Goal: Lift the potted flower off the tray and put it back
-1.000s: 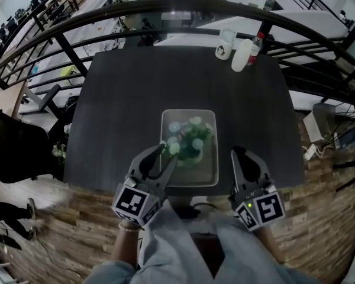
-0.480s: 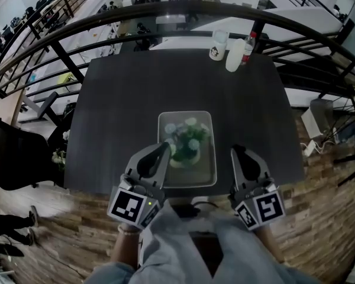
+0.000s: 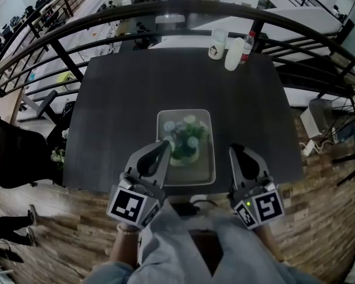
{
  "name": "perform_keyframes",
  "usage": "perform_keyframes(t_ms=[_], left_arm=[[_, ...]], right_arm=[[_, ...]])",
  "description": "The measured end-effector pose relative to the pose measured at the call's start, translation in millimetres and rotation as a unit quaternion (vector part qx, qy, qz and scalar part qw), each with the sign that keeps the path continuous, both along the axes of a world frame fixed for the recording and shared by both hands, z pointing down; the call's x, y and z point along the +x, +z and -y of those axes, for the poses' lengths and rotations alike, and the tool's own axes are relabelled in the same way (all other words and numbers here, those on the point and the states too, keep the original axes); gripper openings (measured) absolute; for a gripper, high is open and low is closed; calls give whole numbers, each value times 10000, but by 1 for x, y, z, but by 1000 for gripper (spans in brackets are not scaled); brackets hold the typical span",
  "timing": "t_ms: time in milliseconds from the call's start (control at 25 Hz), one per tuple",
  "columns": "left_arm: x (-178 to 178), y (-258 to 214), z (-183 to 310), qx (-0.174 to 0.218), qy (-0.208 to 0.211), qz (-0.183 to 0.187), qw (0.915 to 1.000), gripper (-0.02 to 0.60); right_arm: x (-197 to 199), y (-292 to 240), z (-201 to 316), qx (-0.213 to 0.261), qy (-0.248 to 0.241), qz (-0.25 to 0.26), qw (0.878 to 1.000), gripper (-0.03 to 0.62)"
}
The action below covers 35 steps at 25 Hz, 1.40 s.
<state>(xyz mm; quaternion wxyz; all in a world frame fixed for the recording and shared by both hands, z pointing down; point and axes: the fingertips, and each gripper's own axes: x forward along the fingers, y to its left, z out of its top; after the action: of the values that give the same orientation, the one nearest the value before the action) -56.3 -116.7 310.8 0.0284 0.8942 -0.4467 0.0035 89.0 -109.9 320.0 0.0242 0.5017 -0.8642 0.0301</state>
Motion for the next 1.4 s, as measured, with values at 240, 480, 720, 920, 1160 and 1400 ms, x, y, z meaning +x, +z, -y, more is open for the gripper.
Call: perform_keyframes(t_ms=[240,480,720,920,1160,1400], left_arm=[[4,-1,1,10,44,26,10000,2],[7,0,0,-4,109,50,9999,2],[7,2,0,-57,128,76,9999,2],[6,8,-1,-192,121,174,9996,2],[12,5,-1,-62,202,39,9998,2],[13,7,-2,-116,238,89,9996,2]], right_arm=[[2,-1,-1,10,-1,-40,10000,3],[4,-1,-2,14,29,-51,10000,3],[4,0,-3,-10,35,-76,10000,3],[3,2,-5,-20,39,-91,9999,3],[7,3,-7,-39,84,-104,9999,3],[8,2,-8,-28,117,-108,9999,3]])
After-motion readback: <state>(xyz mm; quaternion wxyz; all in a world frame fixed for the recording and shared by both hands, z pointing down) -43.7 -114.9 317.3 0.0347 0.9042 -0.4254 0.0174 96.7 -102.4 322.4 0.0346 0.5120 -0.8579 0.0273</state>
